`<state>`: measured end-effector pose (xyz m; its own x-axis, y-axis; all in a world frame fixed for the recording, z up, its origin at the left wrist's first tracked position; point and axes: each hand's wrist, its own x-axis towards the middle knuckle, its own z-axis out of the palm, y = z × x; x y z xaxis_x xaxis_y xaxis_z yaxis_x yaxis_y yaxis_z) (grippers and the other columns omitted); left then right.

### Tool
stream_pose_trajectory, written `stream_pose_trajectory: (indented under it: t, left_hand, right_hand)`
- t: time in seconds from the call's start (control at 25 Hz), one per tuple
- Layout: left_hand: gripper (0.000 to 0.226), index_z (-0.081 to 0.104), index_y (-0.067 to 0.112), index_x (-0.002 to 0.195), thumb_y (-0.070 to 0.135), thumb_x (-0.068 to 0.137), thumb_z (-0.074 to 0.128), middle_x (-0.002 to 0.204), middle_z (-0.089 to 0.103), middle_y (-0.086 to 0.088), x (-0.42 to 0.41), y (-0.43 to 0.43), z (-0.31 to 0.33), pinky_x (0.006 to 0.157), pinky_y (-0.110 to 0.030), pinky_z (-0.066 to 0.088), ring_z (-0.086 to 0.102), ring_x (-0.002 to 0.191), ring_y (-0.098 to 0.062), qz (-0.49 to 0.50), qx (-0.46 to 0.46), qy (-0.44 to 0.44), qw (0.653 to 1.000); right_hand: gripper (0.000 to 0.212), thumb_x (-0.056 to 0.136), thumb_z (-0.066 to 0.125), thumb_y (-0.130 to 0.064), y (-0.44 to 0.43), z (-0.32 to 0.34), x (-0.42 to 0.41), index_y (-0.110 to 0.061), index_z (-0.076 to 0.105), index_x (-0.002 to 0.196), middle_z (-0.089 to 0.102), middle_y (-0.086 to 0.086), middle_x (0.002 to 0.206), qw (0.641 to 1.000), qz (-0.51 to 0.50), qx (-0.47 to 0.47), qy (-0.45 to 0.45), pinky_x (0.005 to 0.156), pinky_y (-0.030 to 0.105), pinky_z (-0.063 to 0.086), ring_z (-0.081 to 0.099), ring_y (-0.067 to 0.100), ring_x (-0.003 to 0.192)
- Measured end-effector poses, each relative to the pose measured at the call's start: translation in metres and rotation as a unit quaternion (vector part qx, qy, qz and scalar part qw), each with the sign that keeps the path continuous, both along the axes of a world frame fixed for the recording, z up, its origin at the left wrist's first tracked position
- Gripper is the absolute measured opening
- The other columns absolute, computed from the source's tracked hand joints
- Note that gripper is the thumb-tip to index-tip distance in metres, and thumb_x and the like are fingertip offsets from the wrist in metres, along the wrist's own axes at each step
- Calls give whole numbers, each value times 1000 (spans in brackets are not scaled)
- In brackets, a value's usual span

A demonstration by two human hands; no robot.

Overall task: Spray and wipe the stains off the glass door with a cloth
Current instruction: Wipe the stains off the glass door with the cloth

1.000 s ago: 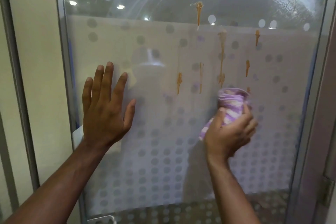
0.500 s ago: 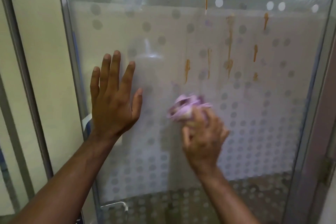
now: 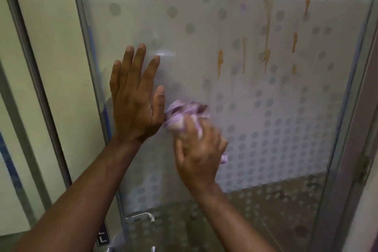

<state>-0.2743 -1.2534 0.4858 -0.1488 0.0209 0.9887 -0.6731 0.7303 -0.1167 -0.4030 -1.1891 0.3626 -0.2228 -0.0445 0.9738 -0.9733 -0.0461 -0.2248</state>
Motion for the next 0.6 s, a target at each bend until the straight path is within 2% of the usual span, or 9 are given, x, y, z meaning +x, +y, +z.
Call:
stream_pose_trajectory:
  t: [0.08,0.12,0.28,0.36,0.48,0.6]
  left_hand:
    - [60,49,7,159,33,108,32,172,37,-20,5,0,0,135,-55,17,28,164,-37,-65,0,13,998]
    - [60,50,5,158,31,107,31,171,39,-21,6,0,-1,134,-57,19,29,164,-37,-94,0,19,995]
    - [61,50,-1,156,28,106,31,169,40,-25,7,3,-2,133,-60,21,30,163,-42,-146,12,27,989]
    - [61,50,-2,155,30,108,31,169,40,-27,7,2,-2,133,-61,21,30,162,-43,-147,12,30,989]
    - [73,53,0,154,48,113,16,169,40,-26,7,1,-1,132,-62,21,30,163,-41,-157,6,25,987]
    - [78,56,3,152,52,113,11,168,42,-24,7,2,-2,130,-63,22,33,162,-39,-180,15,48,982]
  right_hand:
    - [52,94,78,-28,2,-11,10,-27,57,141,70,14,124,997,6,11,81,83,47,50,65,36,110]
    - [52,93,80,-27,1,-2,7,-28,57,140,71,14,122,996,0,6,89,81,46,50,67,36,107]
    - [41,99,76,-30,-8,86,-3,-24,68,139,71,13,123,998,-25,-38,34,80,44,45,66,33,106]
    - [38,101,73,-31,-9,107,-1,-20,71,137,71,13,125,998,-11,-42,40,81,44,44,66,32,110]
    - [32,100,73,-21,-3,69,2,-16,74,132,72,13,123,992,-14,-32,120,77,42,45,67,31,104]
    - [28,98,73,-16,6,-8,-4,-21,76,126,74,9,120,980,5,13,201,74,41,48,71,30,102]
